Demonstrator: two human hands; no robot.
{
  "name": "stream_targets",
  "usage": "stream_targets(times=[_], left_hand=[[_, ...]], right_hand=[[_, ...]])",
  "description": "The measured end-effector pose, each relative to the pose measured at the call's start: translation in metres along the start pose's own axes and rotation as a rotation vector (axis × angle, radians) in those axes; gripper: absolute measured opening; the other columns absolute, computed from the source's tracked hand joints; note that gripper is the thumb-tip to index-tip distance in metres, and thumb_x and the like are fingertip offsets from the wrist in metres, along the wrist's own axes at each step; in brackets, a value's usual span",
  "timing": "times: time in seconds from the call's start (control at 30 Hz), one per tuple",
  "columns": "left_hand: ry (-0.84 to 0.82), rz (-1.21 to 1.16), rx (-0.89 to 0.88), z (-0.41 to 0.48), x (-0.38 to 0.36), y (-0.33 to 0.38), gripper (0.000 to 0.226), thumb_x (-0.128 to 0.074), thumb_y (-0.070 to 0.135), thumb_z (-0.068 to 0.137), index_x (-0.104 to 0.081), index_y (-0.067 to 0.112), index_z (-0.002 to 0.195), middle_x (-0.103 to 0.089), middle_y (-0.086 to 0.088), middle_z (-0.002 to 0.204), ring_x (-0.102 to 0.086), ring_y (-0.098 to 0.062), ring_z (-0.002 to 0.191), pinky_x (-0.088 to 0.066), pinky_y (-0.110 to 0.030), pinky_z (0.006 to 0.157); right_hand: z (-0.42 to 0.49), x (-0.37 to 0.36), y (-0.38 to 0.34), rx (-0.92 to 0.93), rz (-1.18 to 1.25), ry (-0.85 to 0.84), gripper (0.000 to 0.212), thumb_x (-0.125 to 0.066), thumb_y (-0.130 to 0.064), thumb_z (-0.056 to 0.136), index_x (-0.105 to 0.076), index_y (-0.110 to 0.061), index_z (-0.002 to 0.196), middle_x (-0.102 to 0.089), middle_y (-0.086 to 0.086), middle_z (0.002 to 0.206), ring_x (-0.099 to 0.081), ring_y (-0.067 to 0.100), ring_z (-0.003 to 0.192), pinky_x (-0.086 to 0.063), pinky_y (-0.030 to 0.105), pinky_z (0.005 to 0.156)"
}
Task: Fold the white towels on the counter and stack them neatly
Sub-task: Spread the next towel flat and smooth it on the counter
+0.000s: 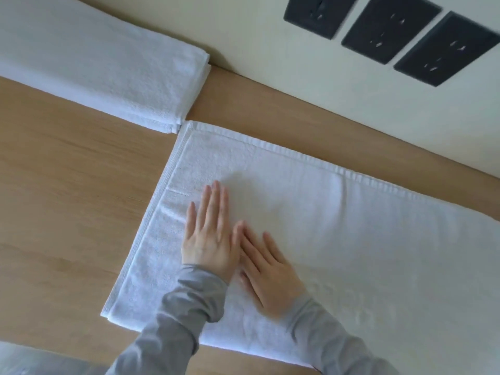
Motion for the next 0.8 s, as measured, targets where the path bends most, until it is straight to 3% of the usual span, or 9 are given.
stream_targets(times=[0.17, 0.33, 0.47, 0.53, 0.63, 0.7, 0.8], left_hand=[[-0.003, 0.159, -0.012, 0.005, -0.015, -0.019, 0.069, -0.018, 0.05, 0.093, -0.018, 0.009, 0.149, -0.021, -0.006, 0.155, -0.015, -0.017, 0.143, -0.008, -0.04, 0.118], [0.04, 0.214, -0.002, 0.006, -0.02, -0.021, 0.07, -0.015, 0.053, 0.094, -0.014, 0.012, 0.15, -0.016, -0.002, 0.157, -0.007, -0.011, 0.144, -0.005, -0.039, 0.118], [0.058, 0.21, 0.024, 0.005, -0.019, -0.015, 0.07, -0.013, 0.052, 0.093, -0.015, 0.011, 0.15, -0.015, -0.003, 0.157, -0.007, -0.013, 0.144, -0.004, -0.04, 0.118], [0.094, 0.157, 0.069, 0.003, -0.016, -0.007, 0.069, -0.014, 0.048, 0.094, -0.019, 0.006, 0.149, -0.016, -0.008, 0.157, -0.009, -0.02, 0.145, -0.006, -0.043, 0.118], [0.155, 0.047, 0.013, -0.009, -0.023, 0.044, 0.064, -0.022, 0.039, 0.096, -0.027, -0.001, 0.144, -0.024, -0.018, 0.152, -0.02, -0.033, 0.142, -0.016, -0.048, 0.116], [0.118, 0.026, -0.053, -0.02, -0.042, 0.089, 0.061, -0.023, 0.037, 0.096, -0.028, 0.001, 0.144, -0.025, -0.016, 0.152, -0.021, -0.031, 0.141, -0.016, -0.047, 0.116], [0.083, 0.084, 0.014, -0.026, -0.061, 0.115, 0.059, -0.021, 0.034, 0.094, -0.032, 0.004, 0.144, -0.026, -0.012, 0.152, -0.022, -0.027, 0.142, -0.015, -0.045, 0.116]], right_hand=[[-0.023, 0.002, 0.073, 0.008, -0.053, -0.035, 0.061, -0.025, -0.044, 0.093, -0.03, -0.011, 0.145, -0.026, 0.004, 0.152, -0.018, 0.02, 0.143, -0.021, 0.048, 0.113], [-0.031, 0.021, 0.219, -0.345, -0.061, 0.009, 0.062, -0.021, -0.04, 0.093, -0.026, -0.007, 0.145, -0.025, 0.011, 0.153, -0.022, 0.026, 0.142, -0.014, 0.046, 0.115], [-0.046, 0.026, 0.291, -0.621, -0.032, -0.014, 0.072, -0.008, -0.049, 0.089, -0.016, -0.009, 0.147, -0.013, 0.005, 0.157, -0.005, 0.016, 0.145, 0.0, 0.041, 0.118], [-0.047, 0.03, 0.288, -0.659, -0.054, 0.007, 0.069, -0.011, -0.044, 0.09, -0.012, -0.008, 0.148, -0.007, 0.006, 0.157, -0.001, 0.017, 0.145, 0.004, 0.043, 0.117], [-0.047, 0.042, 0.234, -0.591, 0.035, 0.191, 0.06, -0.029, -0.028, 0.093, -0.021, 0.003, 0.143, -0.017, 0.02, 0.153, -0.012, 0.032, 0.143, -0.005, 0.051, 0.116], [-0.053, 0.037, 0.169, -0.438, 0.1, 0.264, 0.054, -0.034, -0.02, 0.092, -0.032, 0.006, 0.139, -0.03, 0.024, 0.147, -0.025, 0.038, 0.138, -0.017, 0.054, 0.113], [-0.076, 0.015, 0.092, -0.178, 0.107, 0.187, 0.051, -0.032, -0.021, 0.092, -0.039, 0.0, 0.138, -0.036, 0.016, 0.146, -0.029, 0.03, 0.138, -0.027, 0.051, 0.11]])
Point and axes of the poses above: each hand's wrist, its own z-axis towards the middle knuckle, its own x-axis out of the back of the hand, y = z × x, the point moved 5 cm from there along z, towards the middle knuckle
